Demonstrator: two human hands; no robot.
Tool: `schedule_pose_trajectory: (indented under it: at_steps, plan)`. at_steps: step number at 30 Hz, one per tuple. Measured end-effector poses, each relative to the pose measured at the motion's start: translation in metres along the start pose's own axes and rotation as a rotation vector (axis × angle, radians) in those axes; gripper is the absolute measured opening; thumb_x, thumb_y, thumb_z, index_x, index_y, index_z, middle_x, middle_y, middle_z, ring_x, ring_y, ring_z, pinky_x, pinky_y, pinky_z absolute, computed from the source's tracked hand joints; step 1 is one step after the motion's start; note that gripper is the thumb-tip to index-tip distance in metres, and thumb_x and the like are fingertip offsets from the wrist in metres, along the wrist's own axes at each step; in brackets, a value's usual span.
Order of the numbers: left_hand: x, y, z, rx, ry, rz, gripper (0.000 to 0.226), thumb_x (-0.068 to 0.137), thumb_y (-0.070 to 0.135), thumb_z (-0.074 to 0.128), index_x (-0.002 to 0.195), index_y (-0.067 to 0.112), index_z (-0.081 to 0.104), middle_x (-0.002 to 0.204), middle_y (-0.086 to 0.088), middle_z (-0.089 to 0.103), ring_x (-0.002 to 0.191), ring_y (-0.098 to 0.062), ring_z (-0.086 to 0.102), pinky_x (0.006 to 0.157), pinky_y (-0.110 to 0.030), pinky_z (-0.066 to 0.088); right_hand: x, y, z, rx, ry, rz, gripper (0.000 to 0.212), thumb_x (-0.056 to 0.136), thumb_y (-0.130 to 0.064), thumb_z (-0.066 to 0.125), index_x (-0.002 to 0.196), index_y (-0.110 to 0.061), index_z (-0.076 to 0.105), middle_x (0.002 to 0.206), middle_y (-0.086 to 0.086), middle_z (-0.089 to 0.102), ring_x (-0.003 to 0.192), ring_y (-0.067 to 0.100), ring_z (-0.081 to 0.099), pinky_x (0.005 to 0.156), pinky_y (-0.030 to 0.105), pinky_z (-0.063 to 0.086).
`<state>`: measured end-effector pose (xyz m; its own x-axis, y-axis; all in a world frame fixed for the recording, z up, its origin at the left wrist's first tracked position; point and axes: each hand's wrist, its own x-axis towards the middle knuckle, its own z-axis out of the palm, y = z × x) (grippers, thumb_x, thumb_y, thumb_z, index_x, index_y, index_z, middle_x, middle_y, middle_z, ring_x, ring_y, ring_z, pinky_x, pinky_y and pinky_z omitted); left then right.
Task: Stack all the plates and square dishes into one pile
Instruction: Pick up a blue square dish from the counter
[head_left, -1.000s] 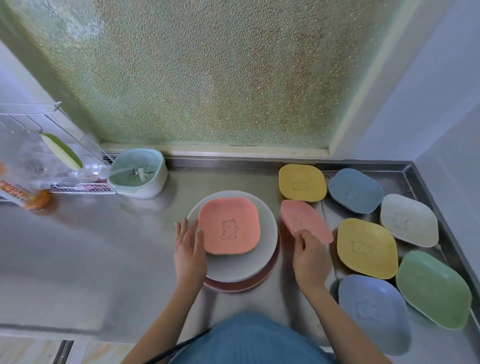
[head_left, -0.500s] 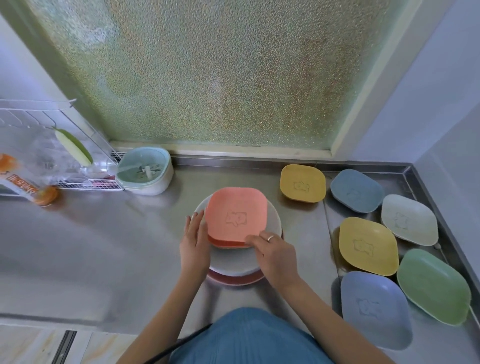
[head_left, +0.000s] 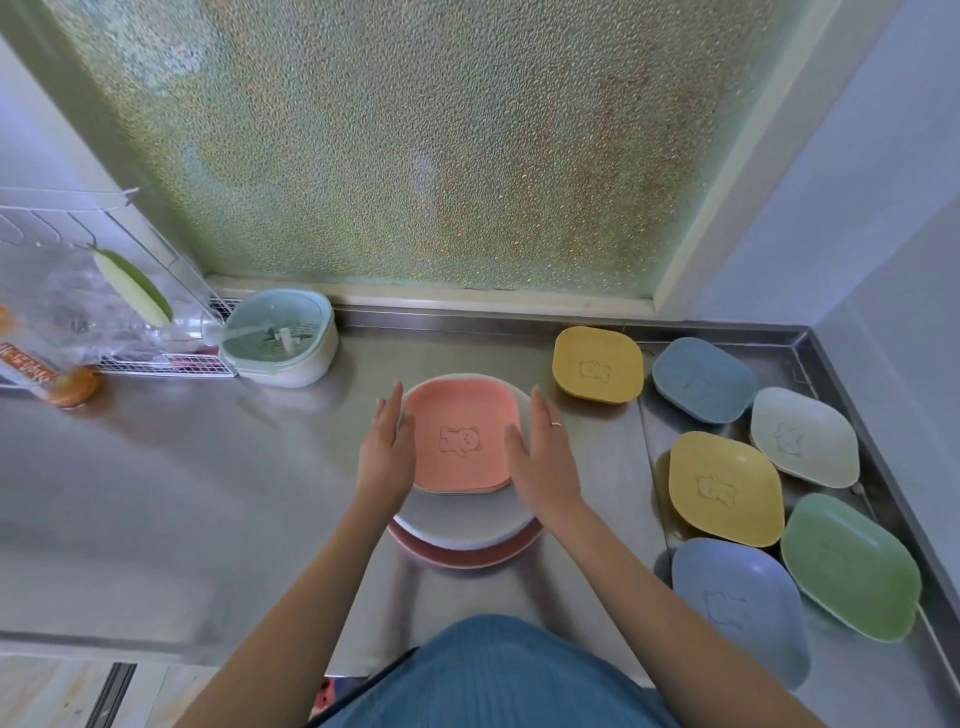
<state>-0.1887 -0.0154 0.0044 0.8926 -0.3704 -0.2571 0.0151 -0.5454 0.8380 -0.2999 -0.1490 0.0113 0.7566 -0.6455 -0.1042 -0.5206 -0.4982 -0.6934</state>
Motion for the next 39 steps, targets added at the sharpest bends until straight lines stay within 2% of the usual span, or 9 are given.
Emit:
schedule_pose_trajectory:
  at_steps: [5, 11, 15, 19, 23, 27, 31, 35, 39]
  plan:
    - [-0.003, -0.015, 0.008, 0.093, 0.014, 0.099, 0.053, 0.099, 0.01, 0.027, 0.148, 0.029, 0.026, 0.151, 0.005, 0.037, 0.136, -0.025, 0.033, 0.118, -0.04, 0.018, 0.002, 0.002, 0.012, -0.127, -0.127, 0.019, 0.057, 0.099, -0.012, 0.031, 0.15, -0.016, 0.005, 0.139, 0.007, 0.047, 0.118, 0.021, 0.051, 0.096, 0.032, 0.042]
    - [-0.001, -0.02, 0.009, 0.043, 0.019, 0.044, 0.052, 0.1, 0.016, 0.026, 0.147, 0.037, 0.026, 0.147, 0.005, 0.042, 0.137, -0.029, 0.029, 0.117, -0.043, 0.019, 0.006, 0.012, 0.017, -0.147, -0.098, -0.034, 0.053, 0.102, -0.026, 0.029, 0.15, -0.017, 0.009, 0.154, 0.006, 0.027, 0.137, 0.023, 0.033, 0.112, 0.037, 0.031]
    - [0.0, -0.023, 0.007, -0.011, 0.021, 0.033, 0.05, 0.099, 0.017, 0.03, 0.145, 0.038, 0.032, 0.146, 0.003, 0.044, 0.133, -0.025, 0.039, 0.115, -0.045, 0.025, -0.015, 0.032, -0.002, 0.0, 0.25, -0.032, 0.047, 0.099, -0.027, 0.038, 0.145, -0.018, 0.031, 0.145, 0.002, 0.043, 0.131, 0.019, 0.043, 0.109, 0.035, 0.034]
    - [-0.002, -0.026, 0.008, -0.039, 0.02, 0.024, 0.049, 0.1, 0.02, 0.03, 0.145, 0.039, 0.03, 0.147, 0.007, 0.042, 0.135, -0.024, 0.037, 0.112, -0.038, 0.029, -0.04, 0.083, -0.025, -0.217, 0.473, 0.309, 0.042, 0.095, -0.026, 0.048, 0.133, -0.01, 0.041, 0.13, 0.015, 0.055, 0.119, 0.032, 0.051, 0.099, 0.048, 0.038]
    - [-0.002, -0.027, 0.009, -0.015, 0.019, 0.019, 0.049, 0.1, 0.019, 0.029, 0.145, 0.04, 0.03, 0.145, 0.005, 0.045, 0.127, -0.025, 0.044, 0.097, -0.03, 0.035, -0.067, 0.118, -0.026, -0.326, 0.323, 0.694, 0.051, 0.09, -0.037, 0.052, 0.123, -0.001, 0.035, 0.126, 0.025, 0.047, 0.114, 0.043, 0.045, 0.09, 0.051, 0.038]
    - [-0.004, -0.026, 0.009, 0.0, 0.031, 0.036, 0.05, 0.1, 0.017, 0.029, 0.146, 0.037, 0.03, 0.145, 0.003, 0.046, 0.124, -0.025, 0.047, 0.09, -0.026, 0.032, -0.078, 0.129, -0.017, -0.312, 0.295, 0.763, 0.049, 0.09, -0.017, 0.055, 0.127, 0.005, 0.031, 0.128, 0.029, 0.044, 0.114, 0.046, 0.045, 0.088, 0.052, 0.041]
    - [-0.007, -0.025, 0.008, 0.052, 0.034, 0.028, 0.048, 0.101, 0.02, 0.028, 0.148, 0.032, 0.025, 0.145, 0.001, 0.045, 0.126, -0.027, 0.046, 0.093, -0.028, 0.034, -0.079, 0.132, -0.02, -0.287, 0.316, 0.738, 0.03, 0.091, -0.009, 0.047, 0.119, -0.002, 0.037, 0.114, 0.027, 0.053, 0.103, 0.044, 0.053, 0.079, 0.05, 0.046]
    - [-0.007, -0.024, 0.008, 0.059, 0.041, 0.022, 0.048, 0.101, 0.021, 0.03, 0.149, 0.027, 0.027, 0.144, -0.001, 0.047, 0.125, -0.027, 0.047, 0.095, -0.031, 0.037, -0.076, 0.128, -0.022, -0.439, 0.118, 0.599, 0.026, 0.09, -0.012, 0.05, 0.115, -0.009, 0.043, 0.104, 0.015, 0.06, 0.091, 0.031, 0.06, 0.071, 0.04, 0.053]
    - [-0.01, -0.022, 0.006, 0.015, 0.049, 0.01, 0.049, 0.097, 0.017, 0.038, 0.145, 0.026, 0.036, 0.13, -0.001, 0.058, 0.102, -0.02, 0.053, 0.083, -0.027, 0.036, -0.072, 0.107, -0.016, -0.385, 0.027, 0.431, 0.023, 0.091, -0.011, 0.042, 0.114, -0.016, 0.045, 0.1, 0.009, 0.059, 0.086, 0.025, 0.059, 0.069, 0.036, 0.049]
